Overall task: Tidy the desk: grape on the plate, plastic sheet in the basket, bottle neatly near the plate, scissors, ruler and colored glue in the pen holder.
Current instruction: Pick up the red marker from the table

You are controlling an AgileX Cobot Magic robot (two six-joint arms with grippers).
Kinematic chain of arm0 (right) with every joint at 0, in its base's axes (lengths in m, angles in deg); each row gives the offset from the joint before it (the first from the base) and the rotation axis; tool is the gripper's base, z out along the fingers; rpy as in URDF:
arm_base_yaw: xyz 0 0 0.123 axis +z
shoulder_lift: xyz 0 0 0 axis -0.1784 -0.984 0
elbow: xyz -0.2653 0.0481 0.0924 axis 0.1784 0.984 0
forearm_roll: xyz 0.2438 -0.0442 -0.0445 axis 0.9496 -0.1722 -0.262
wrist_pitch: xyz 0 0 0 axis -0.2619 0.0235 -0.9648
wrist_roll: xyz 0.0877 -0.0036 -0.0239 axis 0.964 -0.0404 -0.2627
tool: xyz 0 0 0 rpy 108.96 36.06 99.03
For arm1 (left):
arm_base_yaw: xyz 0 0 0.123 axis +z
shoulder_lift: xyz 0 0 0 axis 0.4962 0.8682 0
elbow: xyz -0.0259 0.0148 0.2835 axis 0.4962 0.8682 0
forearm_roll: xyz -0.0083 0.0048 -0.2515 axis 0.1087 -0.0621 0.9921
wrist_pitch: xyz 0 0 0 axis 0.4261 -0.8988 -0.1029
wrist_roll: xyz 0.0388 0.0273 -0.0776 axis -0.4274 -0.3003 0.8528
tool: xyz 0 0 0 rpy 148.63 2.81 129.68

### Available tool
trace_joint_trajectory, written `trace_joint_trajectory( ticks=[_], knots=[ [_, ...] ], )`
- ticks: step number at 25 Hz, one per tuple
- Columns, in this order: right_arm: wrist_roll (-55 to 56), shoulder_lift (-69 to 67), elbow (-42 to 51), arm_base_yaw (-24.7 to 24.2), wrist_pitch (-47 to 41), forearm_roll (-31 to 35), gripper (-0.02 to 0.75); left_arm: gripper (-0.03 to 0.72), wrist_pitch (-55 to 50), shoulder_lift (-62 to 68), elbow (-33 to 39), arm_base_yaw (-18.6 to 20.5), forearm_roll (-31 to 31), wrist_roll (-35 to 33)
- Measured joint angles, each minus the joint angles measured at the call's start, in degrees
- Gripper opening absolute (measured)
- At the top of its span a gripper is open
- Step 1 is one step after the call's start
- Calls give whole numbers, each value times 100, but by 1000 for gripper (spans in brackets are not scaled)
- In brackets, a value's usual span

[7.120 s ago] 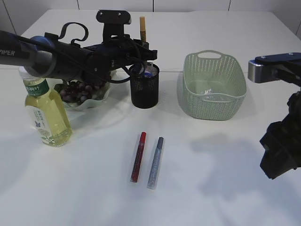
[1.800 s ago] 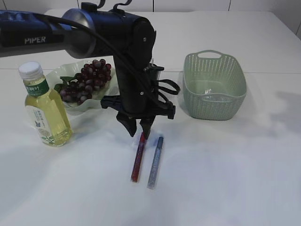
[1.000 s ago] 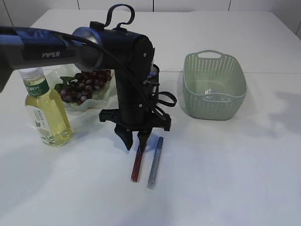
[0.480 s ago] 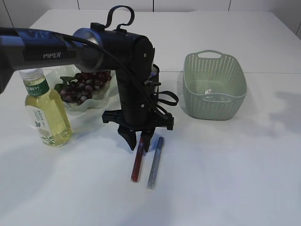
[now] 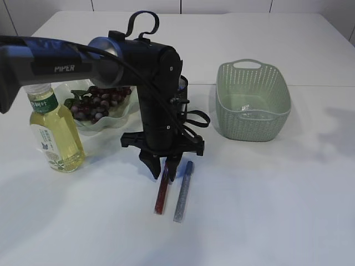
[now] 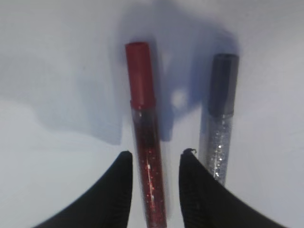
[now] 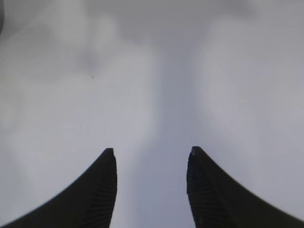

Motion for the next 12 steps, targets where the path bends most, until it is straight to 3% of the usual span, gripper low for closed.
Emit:
trace_joint_trajectory(
  ticks=[12],
  knots=[
    [0, 0, 0, 0, 0, 22, 384, 243, 9, 62, 0, 55, 24, 0]
  ],
)
